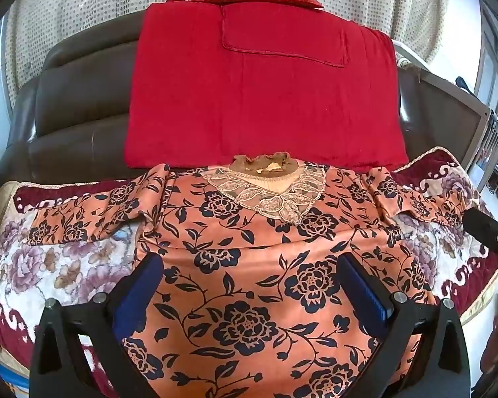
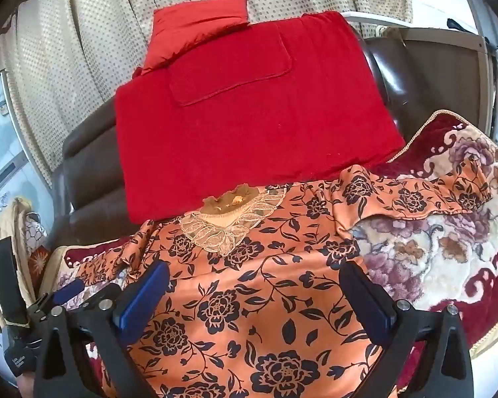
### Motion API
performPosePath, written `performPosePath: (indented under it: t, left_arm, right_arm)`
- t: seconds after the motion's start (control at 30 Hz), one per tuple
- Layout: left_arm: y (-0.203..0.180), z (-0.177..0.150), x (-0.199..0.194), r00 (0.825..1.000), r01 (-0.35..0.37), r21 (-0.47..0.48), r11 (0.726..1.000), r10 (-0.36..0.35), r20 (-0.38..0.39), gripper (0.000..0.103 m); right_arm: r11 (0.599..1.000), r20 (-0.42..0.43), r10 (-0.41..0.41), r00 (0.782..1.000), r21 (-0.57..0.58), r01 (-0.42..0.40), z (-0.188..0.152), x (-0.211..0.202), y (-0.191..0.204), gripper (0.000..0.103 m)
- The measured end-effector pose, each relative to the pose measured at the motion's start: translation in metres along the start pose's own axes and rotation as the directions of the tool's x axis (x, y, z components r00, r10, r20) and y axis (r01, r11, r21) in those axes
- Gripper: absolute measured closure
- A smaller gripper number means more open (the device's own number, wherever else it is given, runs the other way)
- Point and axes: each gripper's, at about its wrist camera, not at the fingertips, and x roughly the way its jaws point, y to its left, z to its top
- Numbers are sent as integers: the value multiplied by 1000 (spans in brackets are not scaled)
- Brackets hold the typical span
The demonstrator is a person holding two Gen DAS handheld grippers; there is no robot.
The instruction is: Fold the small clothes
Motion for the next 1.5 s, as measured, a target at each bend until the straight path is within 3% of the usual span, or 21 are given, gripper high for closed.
performPosePath:
  t: [0.83,1.2,1.4,1.5]
  left_arm:
    - [-2,0,-9,1000,13,-10,1000,-13,5,0]
    - [-2,1,-13,999,31,-28,999,-31,-13,0]
    - [-1,3,-12,999,29,-22,999,-29,-25,0]
    - [-2,2,-13,1000,16,-1,1000,-16,-3,0]
  right_arm:
    - [1000,60,22,998,-13,-21,2,-3,3,0]
    - [1000,55,14,998,-8,-13,5,-8,2,0]
    - [999,5,-25,1000,-24,25,3,-6,4,0]
    - [1000,10,-12,1000,-8,12,4,-7,3,0]
